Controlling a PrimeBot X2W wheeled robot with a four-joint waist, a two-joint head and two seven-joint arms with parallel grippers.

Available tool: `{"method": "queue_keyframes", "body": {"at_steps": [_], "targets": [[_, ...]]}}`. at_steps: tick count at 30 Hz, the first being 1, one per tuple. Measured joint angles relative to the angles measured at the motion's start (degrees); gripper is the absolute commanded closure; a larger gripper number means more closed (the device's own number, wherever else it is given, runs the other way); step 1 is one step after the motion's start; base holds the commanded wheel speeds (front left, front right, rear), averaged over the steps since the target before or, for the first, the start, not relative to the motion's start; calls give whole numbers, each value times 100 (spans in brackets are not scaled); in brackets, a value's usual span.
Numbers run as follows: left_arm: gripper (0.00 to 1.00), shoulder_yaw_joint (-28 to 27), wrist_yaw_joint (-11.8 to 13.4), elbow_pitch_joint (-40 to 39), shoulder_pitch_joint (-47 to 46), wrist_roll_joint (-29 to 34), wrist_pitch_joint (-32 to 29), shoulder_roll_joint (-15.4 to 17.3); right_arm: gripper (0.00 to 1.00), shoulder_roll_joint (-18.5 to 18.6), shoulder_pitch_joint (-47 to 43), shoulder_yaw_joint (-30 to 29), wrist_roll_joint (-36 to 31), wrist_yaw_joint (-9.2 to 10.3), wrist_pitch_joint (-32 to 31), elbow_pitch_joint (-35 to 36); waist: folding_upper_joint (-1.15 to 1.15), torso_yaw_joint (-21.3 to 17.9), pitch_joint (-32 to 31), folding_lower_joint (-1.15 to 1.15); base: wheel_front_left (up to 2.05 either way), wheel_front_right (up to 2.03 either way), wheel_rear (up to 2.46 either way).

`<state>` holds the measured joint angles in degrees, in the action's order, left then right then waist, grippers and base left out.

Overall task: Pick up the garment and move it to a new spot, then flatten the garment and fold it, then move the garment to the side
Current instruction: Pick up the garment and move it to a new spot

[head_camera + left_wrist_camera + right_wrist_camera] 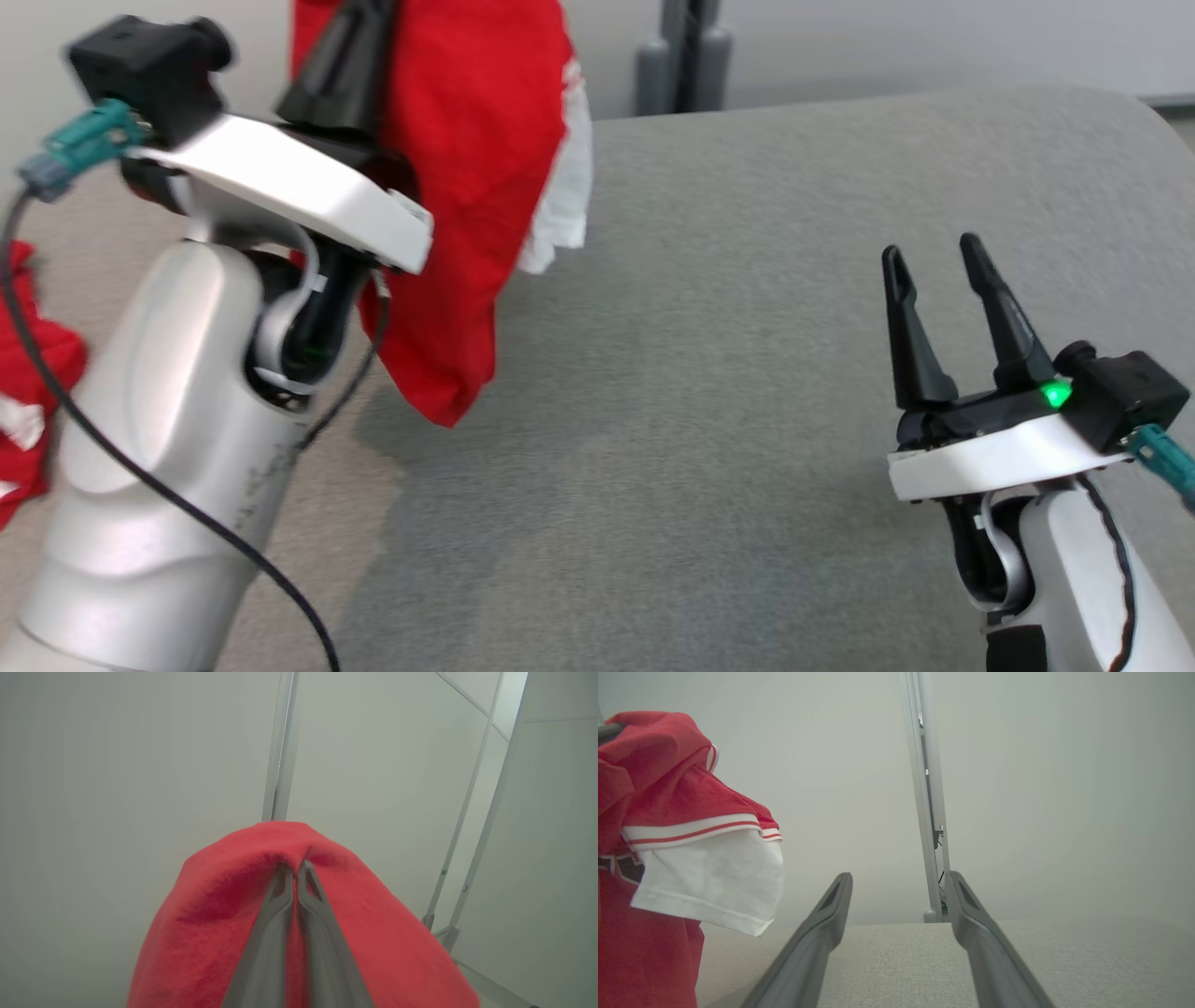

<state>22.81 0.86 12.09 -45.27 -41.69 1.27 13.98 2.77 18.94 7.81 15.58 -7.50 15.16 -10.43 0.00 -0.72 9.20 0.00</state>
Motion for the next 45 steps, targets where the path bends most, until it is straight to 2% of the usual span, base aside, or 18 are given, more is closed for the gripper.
{"method": "queue_keyframes", "body": {"at_steps": [9, 13, 15, 16, 17, 23, 28, 31, 37, 42, 45], "targets": [[100, 394, 32, 163, 8, 80, 5, -466, 0, 0, 101, -207, 110, 0, 0, 219, 0, -743, 452, 0, 0, 0, 0], [100, 603, -29, 549, -37, 171, 63, -631, 0, 2, 124, -269, 205, 0, 0, 267, 0, -1090, 709, 0, 0, 0, 0], [100, 758, -100, 1013, -54, 141, -41, -727, 0, 1, 142, -289, 258, 0, 0, 279, 0, -1322, 879, 0, 0, 0, 0], [34, 824, -136, 1183, -46, 142, -103, -728, 0, 2, 143, -286, 265, 0, 0, 280, 0, -1392, 929, 0, 0, 0, 0], [0, 871, -169, 1334, -44, 154, -124, -721, 0, 2, 142, -287, 267, 0, -1, 282, 0, -1451, 974, 0, 0, 0, 0], [0, 860, -224, 1918, -68, 276, 200, -627, 0, 0, 129, -409, 255, 0, 0, 279, 0, -1505, 1097, 0, 0, 0, 0], [0, 682, -263, 2042, -66, 263, 730, -511, 0, -4, 61, -444, 113, 0, 0, 224, 0, -1228, 961, 0, 0, 0, 0], [0, 561, -281, 2020, 75, 272, 1026, -324, 0, -2, 4, -472, -8, 0, -1, 153, 0, -1012, 827, 0, 0, 0, 0], [0, 402, -277, 1664, 826, 511, 1325, 140, 0, -5, -265, -638, -178, 0, -1, 20, 0, -520, 474, 0, 0, 0, 0], [0, 157, -278, 1146, 1747, 631, 1365, 253, 0, -5, -502, -703, -260, 0, 0, -54, 0, -93, 158, 0, 0, 0, 0], [0, -153, -230, 701, 2296, 753, 1372, 149, 0, -7, -625, -759, -311, 0, -1, -114, 0, 140, -17, 0, 0, 0, 0]]}}
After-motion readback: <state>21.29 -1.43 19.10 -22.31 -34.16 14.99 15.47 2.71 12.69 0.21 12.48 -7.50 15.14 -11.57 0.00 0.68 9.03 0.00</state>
